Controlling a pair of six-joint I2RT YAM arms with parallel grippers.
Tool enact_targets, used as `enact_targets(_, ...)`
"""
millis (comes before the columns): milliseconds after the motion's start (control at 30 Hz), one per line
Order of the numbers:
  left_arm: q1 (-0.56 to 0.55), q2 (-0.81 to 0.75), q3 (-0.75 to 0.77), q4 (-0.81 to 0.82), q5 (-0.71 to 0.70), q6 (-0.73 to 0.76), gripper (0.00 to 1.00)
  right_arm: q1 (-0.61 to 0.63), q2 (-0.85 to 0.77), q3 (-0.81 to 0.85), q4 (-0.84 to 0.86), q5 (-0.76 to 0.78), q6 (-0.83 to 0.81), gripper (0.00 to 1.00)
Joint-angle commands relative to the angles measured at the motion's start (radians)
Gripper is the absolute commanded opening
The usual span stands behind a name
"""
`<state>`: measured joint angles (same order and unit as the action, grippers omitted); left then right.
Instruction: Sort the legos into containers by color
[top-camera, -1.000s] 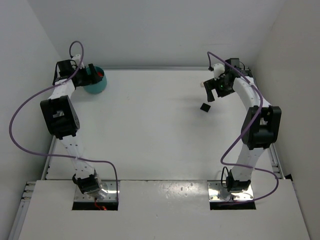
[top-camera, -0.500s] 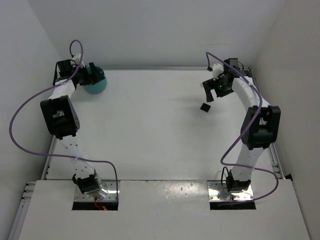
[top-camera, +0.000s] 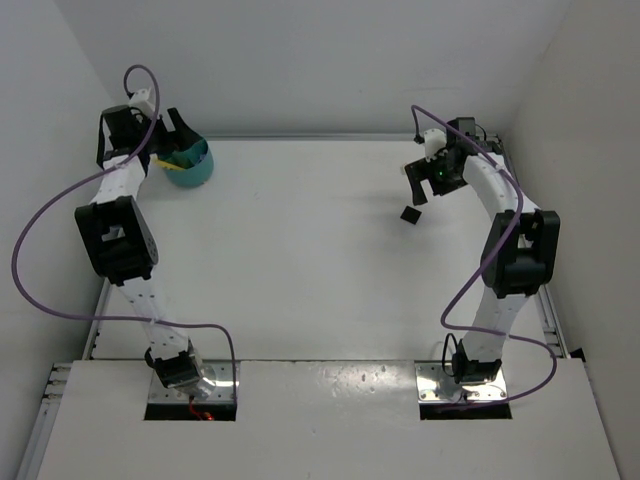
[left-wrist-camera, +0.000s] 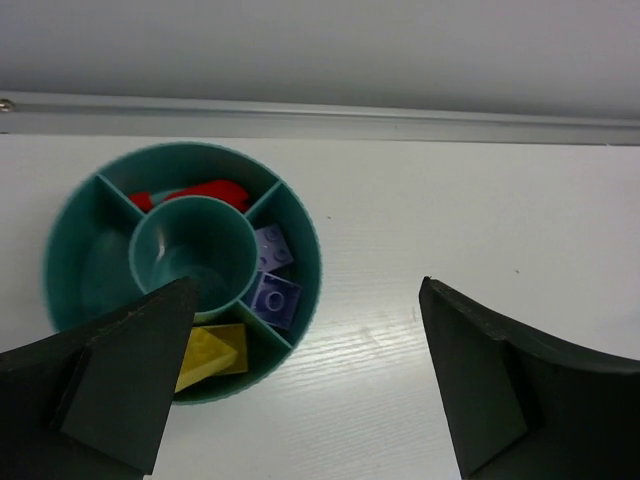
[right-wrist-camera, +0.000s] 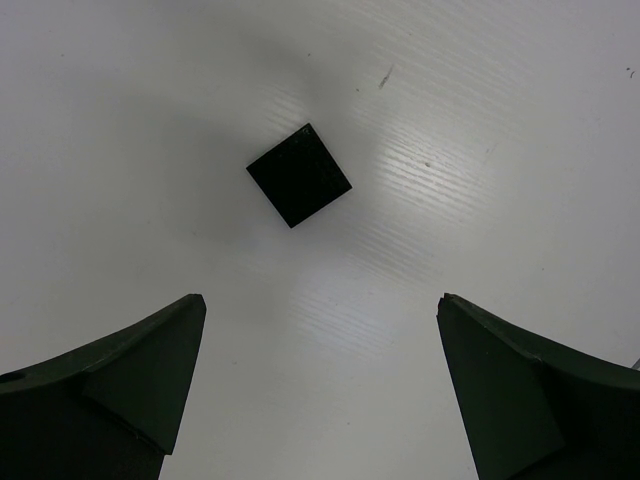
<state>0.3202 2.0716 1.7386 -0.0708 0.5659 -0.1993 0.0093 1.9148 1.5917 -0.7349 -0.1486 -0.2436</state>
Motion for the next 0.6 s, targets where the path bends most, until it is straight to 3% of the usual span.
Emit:
enact_targets(0,0.017,-0.042,0.051,0.028,-0.099,0.023,1.0,0.004,0.004,0.002,0.022,-0.002,-0.011,0.99)
enact_targets(333,0.026,0.097,0.205,-0.041,-0.143,0.046,1.0,0.004,0.013,0.011,0.022,-0.002,-0.011,0.99)
enact_targets(567,0.036,0.145,0.226,-0.041,-0.133,0.034,1.0,0.014,0.013,0.021,0.022,-0.002,-0.011,0.99)
